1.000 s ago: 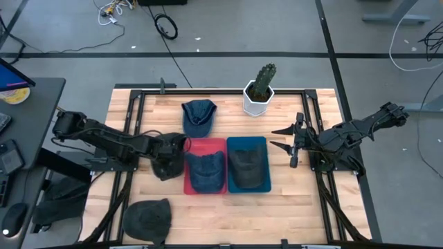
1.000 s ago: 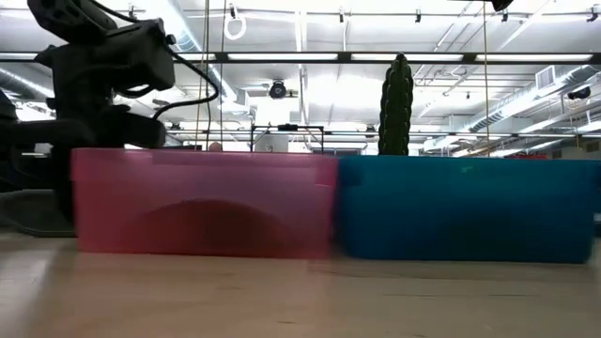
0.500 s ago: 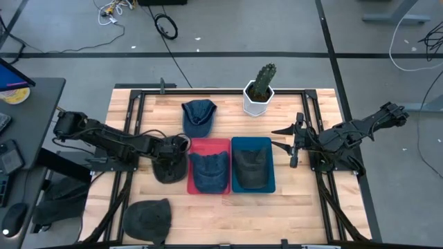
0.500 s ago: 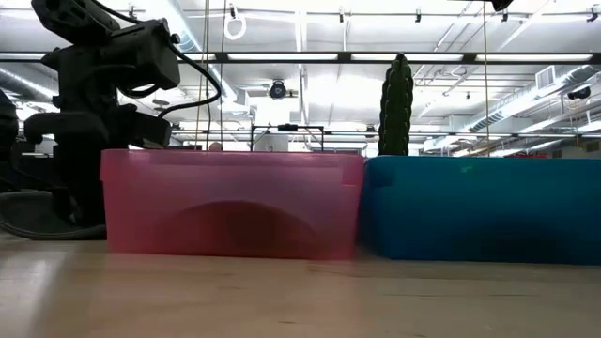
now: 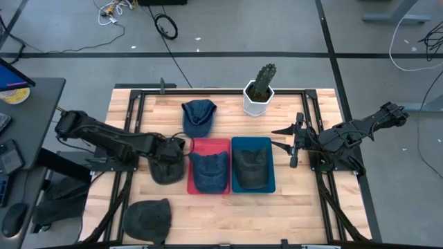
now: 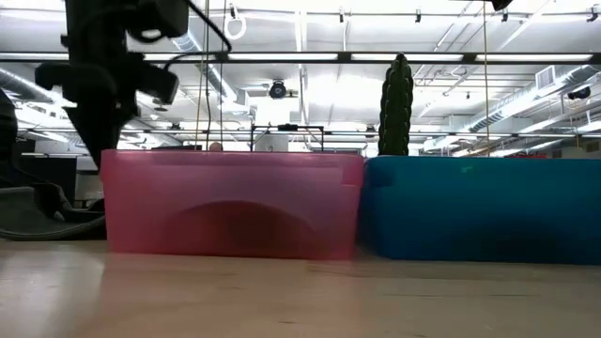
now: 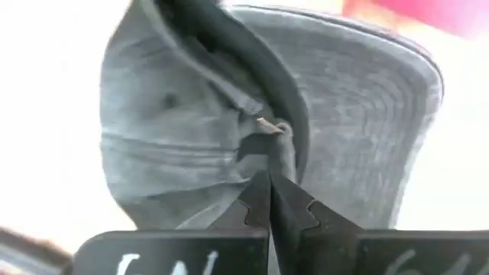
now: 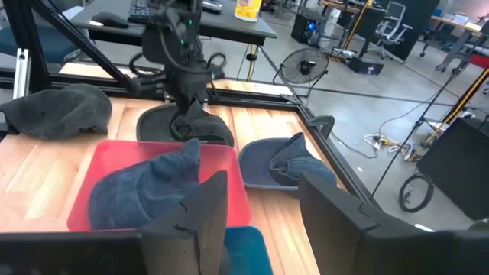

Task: Pick & Place hat
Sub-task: Put the top gray cap into the blue bin

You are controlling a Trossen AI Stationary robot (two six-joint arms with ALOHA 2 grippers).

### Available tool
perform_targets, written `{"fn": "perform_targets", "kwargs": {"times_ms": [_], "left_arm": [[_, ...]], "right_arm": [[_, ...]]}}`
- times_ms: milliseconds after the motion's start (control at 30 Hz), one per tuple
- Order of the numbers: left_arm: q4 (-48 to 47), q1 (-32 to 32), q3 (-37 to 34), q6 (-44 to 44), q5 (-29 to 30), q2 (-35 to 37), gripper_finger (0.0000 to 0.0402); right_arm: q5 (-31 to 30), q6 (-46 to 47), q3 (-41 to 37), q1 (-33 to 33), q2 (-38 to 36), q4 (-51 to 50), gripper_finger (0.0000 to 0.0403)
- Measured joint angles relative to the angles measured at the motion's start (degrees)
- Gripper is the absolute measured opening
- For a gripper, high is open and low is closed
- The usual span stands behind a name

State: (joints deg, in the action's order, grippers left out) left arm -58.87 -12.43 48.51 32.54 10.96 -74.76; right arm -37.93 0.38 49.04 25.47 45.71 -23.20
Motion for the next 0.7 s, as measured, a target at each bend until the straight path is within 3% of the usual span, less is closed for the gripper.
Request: {"fn": "perform_targets", "kwargs": {"times_ms": [133, 333, 700], "left_arm": [[-0.8, -1.3, 2.9, 1.3, 0.1, 0.1, 0.0001], [2.4, -1.1, -0.9, 1.6, 1.1, 0.1, 0.0028], [11.6, 3.2, -9.2, 0.8, 2.8, 0.1, 0.0215]], "right_arm": [[0.0, -0.4, 0.0, 0.0, 0.0, 0.2, 0.0165], [0.0, -0.6, 0.0, 0.0, 0.0, 0.3, 0.0165], [3.5, -1.9, 0.0, 0.0, 0.2, 0.0, 0.0165]]}}
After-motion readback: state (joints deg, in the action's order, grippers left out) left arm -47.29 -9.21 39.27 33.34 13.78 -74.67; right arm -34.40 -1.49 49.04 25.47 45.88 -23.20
